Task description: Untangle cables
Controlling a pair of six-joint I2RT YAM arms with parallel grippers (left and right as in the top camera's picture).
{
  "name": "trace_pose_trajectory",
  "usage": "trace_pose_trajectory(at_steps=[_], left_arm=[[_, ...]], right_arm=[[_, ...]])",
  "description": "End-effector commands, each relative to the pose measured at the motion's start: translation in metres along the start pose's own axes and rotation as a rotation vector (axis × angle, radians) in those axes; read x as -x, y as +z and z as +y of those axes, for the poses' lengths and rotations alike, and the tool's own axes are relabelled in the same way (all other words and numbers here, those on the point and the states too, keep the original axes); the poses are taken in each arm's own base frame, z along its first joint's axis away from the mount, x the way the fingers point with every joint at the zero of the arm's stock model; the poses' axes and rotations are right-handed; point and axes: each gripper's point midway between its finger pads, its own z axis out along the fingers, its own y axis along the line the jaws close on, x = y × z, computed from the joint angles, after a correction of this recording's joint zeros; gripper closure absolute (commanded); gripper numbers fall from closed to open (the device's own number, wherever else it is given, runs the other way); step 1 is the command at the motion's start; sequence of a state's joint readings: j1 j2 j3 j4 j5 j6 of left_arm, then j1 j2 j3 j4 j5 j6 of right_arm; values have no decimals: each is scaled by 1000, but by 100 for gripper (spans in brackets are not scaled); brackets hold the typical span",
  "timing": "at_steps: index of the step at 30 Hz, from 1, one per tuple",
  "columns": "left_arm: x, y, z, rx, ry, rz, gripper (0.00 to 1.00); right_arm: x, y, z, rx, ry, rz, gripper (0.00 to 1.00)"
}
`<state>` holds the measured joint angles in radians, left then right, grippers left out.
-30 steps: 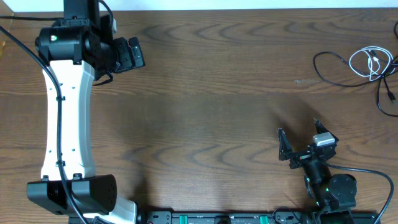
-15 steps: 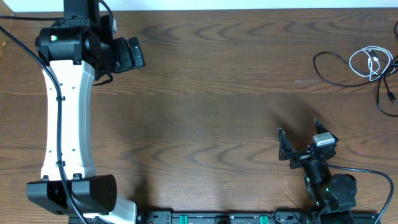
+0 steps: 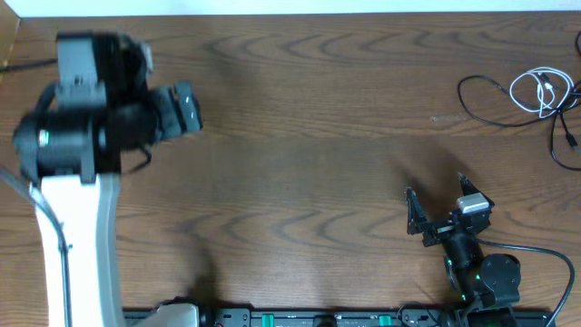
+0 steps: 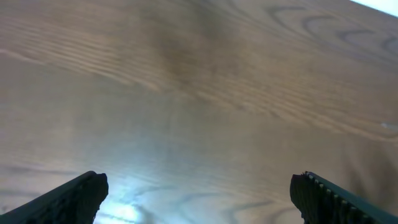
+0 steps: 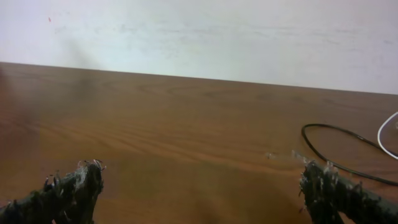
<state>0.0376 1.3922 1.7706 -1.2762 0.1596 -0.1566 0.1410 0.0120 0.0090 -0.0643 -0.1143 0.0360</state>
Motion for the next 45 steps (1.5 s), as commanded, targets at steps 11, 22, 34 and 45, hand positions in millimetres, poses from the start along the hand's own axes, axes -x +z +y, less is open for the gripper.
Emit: trace_pose_trajectory(at_steps=[11,22,34,45], left_arm=[[-40,-21,14,-74,44,-492,2],[-72,9,24,-171,82,-919,2],[-112,54,52,-106,51,-956,2],[-132,87,62,-86,43,-925,2]], right_arm=[[-1,0,0,-3,-8,0,1],[-1,0,0,-3,-8,0,1],[-1,0,0,-3,-8,0,1],[-1,0,0,-3,-8,0,1]])
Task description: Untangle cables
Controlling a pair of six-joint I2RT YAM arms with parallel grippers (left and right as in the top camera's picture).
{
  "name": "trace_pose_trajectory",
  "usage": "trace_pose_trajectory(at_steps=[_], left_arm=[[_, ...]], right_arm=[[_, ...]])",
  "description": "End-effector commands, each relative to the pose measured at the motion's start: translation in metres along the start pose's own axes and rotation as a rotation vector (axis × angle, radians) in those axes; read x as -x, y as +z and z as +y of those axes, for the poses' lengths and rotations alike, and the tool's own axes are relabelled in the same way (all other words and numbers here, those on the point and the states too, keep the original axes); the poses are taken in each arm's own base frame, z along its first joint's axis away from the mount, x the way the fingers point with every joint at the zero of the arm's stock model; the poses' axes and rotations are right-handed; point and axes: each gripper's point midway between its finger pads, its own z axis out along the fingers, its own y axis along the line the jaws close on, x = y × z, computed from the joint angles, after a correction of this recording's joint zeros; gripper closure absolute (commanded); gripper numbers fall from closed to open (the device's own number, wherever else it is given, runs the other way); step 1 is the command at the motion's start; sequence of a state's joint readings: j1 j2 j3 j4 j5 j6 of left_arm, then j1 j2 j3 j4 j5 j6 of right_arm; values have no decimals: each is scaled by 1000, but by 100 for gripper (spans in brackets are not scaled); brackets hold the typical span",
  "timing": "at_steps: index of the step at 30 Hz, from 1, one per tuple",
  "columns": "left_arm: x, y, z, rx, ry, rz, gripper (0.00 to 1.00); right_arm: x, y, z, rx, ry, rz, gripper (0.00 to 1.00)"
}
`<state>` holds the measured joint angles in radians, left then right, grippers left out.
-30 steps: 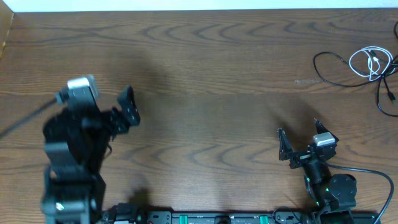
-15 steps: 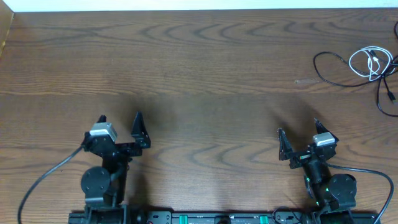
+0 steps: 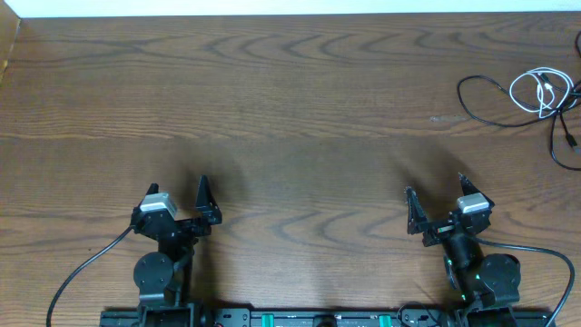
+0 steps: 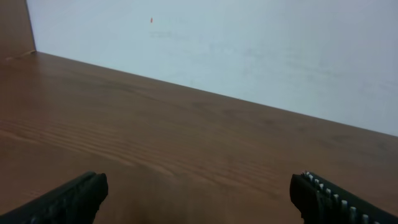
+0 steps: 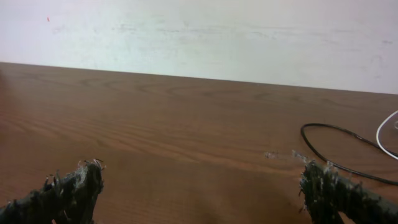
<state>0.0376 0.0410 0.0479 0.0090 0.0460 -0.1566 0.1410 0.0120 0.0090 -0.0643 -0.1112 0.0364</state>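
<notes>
A black cable (image 3: 481,98) and a coiled white cable (image 3: 537,91) lie together at the table's far right; the black loop (image 5: 336,146) also shows in the right wrist view. My left gripper (image 3: 174,192) sits low at the near left edge, open, nothing between its fingers (image 4: 74,198). My right gripper (image 3: 434,184) rests at the near right, open and empty, well short of the cables; its fingertips (image 5: 74,186) carry frayed fluff.
The brown wooden table (image 3: 290,118) runs to a white wall (image 4: 249,43) at the back. Another black cable end (image 3: 567,136) lies at the right edge. The arm bases and their leads sit along the near edge.
My left arm was raised over the far left of the table, camera facing down at the wood. It now sits folded at the near left edge, facing the wall. The right arm is unchanged.
</notes>
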Motion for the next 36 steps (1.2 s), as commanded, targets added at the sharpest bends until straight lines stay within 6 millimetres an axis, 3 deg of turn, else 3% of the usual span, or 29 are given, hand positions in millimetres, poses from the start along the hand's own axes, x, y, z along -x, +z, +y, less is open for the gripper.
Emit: trace_pose_trajectory(at_steps=[1,5,36], left_arm=[[-10,1,5,12,4,-5,2],[-31,0,10,32,7,80,2],[-31,0,9,32,7,80,2]], right_arm=[[-1,0,0,0,-8,0,1],[-1,0,0,0,-8,0,1],[-1,0,0,0,-8,0,1]])
